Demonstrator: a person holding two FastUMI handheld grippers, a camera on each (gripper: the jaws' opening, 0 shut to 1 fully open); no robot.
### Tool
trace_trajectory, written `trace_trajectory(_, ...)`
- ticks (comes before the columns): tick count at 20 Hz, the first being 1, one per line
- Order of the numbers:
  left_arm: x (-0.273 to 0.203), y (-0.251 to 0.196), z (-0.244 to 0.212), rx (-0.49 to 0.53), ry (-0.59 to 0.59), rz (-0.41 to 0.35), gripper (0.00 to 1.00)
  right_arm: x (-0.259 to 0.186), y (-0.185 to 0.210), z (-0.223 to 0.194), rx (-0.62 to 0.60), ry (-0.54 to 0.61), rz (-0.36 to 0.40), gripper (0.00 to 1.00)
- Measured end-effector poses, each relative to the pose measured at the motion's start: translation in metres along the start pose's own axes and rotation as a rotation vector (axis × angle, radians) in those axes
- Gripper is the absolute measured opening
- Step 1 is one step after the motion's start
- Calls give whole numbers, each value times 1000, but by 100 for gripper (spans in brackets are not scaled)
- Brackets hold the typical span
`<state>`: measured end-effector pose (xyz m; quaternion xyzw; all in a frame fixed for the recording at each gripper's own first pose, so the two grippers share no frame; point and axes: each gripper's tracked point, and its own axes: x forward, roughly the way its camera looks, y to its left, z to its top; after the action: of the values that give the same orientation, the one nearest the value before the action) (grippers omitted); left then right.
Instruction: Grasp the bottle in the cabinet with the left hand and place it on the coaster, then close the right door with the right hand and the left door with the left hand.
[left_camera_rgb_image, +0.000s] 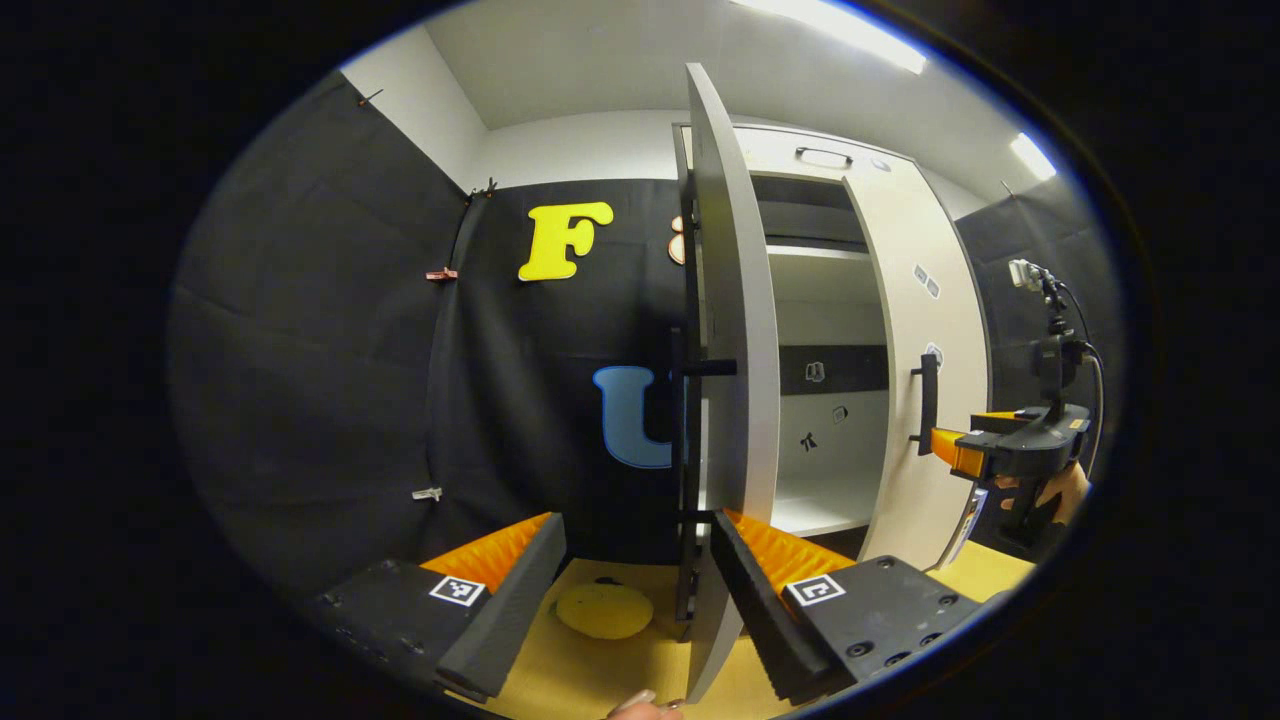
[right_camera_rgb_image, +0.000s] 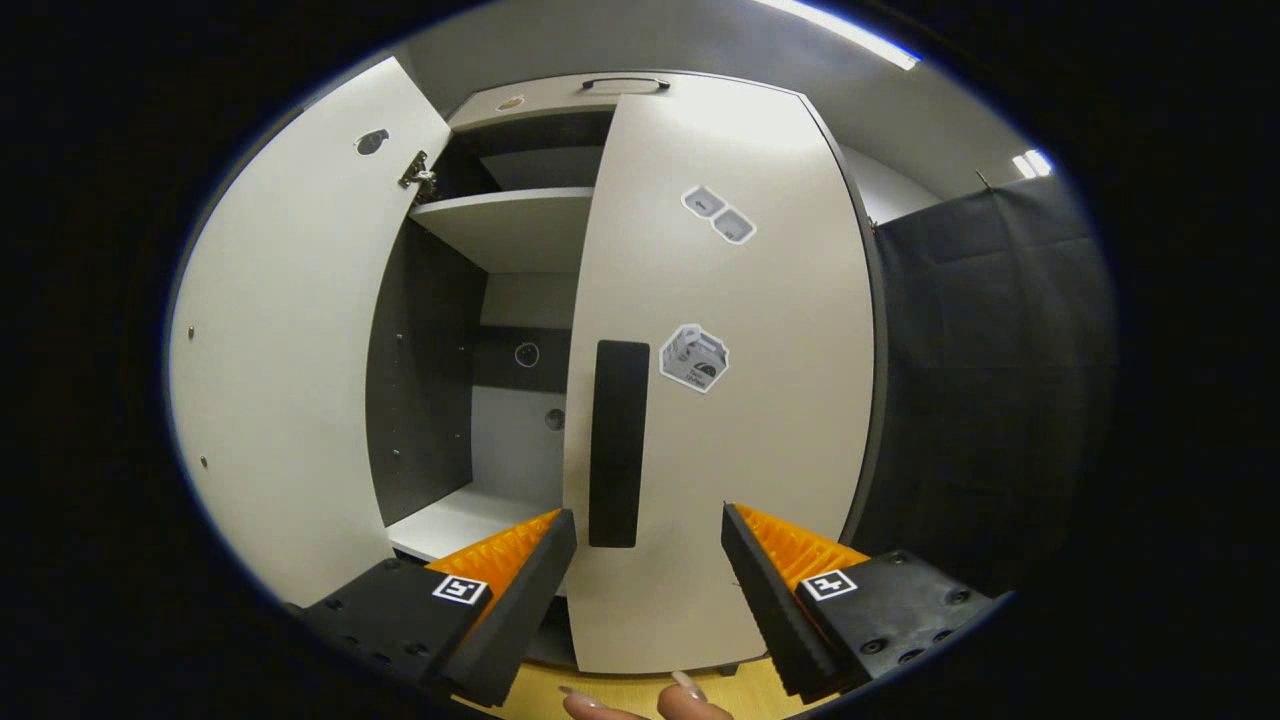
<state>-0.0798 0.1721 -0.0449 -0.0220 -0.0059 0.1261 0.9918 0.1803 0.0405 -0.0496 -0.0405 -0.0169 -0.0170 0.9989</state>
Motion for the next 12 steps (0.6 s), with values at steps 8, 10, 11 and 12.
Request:
trace_trajectory(8, 15, -14, 6, -47, 12, -76, 94, -24, -20, -1, -43, 37, -5, 98)
trace_trajectory(10, 21, -40, 10, -37, 11, -101, 94, -21, -26, 3, -41, 26, 1, 98)
trace_trajectory(11, 10, -55, 5, -32, 9, -113, 94, -19, -28, 4, -42, 23, 6, 98)
trace_trajectory(12, 7, -66, 5, -28, 7, -118, 94, -17, -32, 2, -42, 25, 12, 97)
